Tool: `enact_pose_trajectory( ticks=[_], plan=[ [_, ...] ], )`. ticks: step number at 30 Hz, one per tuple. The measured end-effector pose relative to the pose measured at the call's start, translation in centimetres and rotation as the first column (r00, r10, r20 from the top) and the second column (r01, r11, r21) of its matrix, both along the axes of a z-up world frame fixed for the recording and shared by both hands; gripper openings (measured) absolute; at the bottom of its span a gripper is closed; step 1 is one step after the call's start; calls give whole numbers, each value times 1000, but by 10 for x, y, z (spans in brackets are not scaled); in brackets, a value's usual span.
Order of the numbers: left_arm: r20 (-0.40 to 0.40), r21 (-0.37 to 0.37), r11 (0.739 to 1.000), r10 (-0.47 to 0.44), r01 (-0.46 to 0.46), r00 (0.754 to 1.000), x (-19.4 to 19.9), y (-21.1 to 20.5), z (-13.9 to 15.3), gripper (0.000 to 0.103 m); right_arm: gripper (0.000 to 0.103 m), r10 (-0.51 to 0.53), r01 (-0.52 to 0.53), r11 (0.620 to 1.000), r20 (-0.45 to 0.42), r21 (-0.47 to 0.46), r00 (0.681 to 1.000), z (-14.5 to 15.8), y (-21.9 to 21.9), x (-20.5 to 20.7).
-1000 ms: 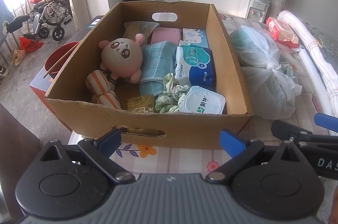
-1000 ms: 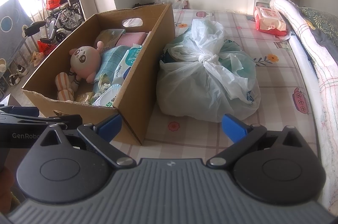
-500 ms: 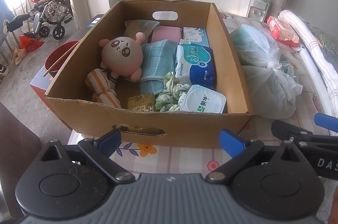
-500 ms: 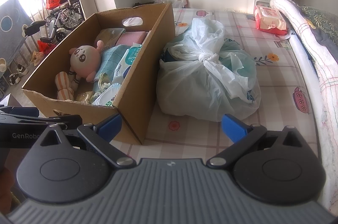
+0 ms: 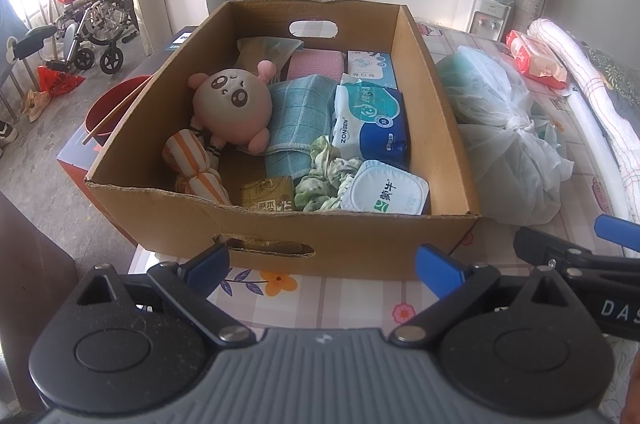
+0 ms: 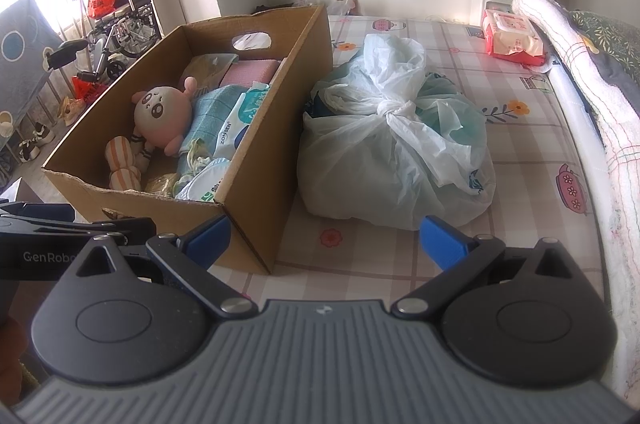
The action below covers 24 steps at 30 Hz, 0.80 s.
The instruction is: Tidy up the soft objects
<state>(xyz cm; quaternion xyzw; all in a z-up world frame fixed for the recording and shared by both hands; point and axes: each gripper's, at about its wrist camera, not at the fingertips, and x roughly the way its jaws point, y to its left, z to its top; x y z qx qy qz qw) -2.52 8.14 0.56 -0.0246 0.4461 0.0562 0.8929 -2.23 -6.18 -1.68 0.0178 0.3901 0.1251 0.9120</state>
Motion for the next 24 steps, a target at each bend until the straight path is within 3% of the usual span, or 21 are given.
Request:
enact_pose_trajectory(
  ticks=[24],
  plan=[
    [-2, -1, 1000, 3, -3, 1000, 1, 1, 1, 100, 101, 5, -5, 1000, 2, -2, 1000, -1, 1, -1]
  ],
)
